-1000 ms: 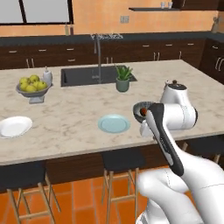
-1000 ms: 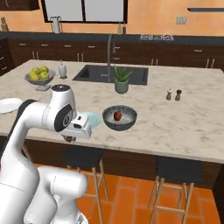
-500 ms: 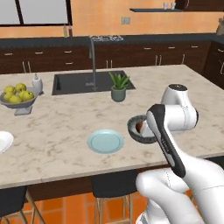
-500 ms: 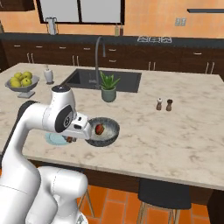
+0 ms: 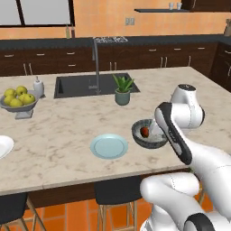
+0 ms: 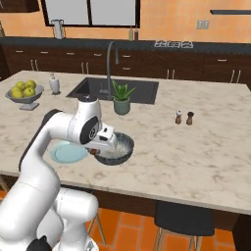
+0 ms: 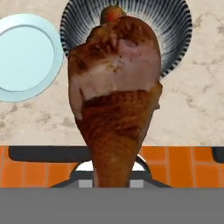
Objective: Pick the chicken drumstick and bell pepper from their plates and place them in the bowl. Then put the bowl in the fridge.
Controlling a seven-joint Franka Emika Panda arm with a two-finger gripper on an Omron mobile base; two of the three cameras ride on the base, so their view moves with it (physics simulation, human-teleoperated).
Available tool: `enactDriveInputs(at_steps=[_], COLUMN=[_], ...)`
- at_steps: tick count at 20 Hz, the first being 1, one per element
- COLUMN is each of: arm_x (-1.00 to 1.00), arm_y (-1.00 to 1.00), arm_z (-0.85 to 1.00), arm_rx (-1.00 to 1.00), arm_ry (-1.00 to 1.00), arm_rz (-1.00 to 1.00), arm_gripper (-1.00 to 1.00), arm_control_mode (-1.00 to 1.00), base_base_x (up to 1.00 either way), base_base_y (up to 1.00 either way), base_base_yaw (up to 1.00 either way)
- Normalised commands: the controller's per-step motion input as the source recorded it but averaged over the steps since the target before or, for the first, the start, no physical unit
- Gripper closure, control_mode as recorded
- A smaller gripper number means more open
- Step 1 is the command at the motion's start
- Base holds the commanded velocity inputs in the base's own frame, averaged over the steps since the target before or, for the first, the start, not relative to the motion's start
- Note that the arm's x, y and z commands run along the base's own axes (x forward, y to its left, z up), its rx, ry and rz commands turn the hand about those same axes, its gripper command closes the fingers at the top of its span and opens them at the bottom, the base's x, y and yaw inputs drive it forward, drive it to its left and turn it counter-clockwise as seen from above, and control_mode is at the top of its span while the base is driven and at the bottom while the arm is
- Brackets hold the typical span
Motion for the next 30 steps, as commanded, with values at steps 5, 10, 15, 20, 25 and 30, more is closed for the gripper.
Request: enactDriveInputs(at_steps=[5, 10, 15, 20, 25, 30], arm_x=[0.98, 0.87, 0.47, 0.13, 0.50, 0.10], arm_y=[-0.23, -0.01, -0.05, -0.03, -0.01, 0.00], arm_z=[-0.22, -0.60, -0.53, -0.58, -0.33, -0.09], arm_rx=[0.00, 0.00, 0.00, 0.00, 0.00, 0.00], arm_ry=[0.01, 0.00, 0.01, 0.02, 0.00, 0.00], arm_rz=[0.01, 0.00, 0.00, 0.00, 0.00, 0.00], arm_gripper=[1.00, 1.00, 1.00, 1.00, -1.00, -1.00], arm_control_mode=[-1.00, -1.00, -1.00, -1.00, -1.00, -1.00], base_base_x=[0.00, 0.00, 0.00, 0.00, 0.00, 0.00], base_base_y=[0.00, 0.00, 0.00, 0.00, 0.00, 0.00], base_base_yaw=[0.00, 0.00, 0.00, 0.00, 0.00, 0.00])
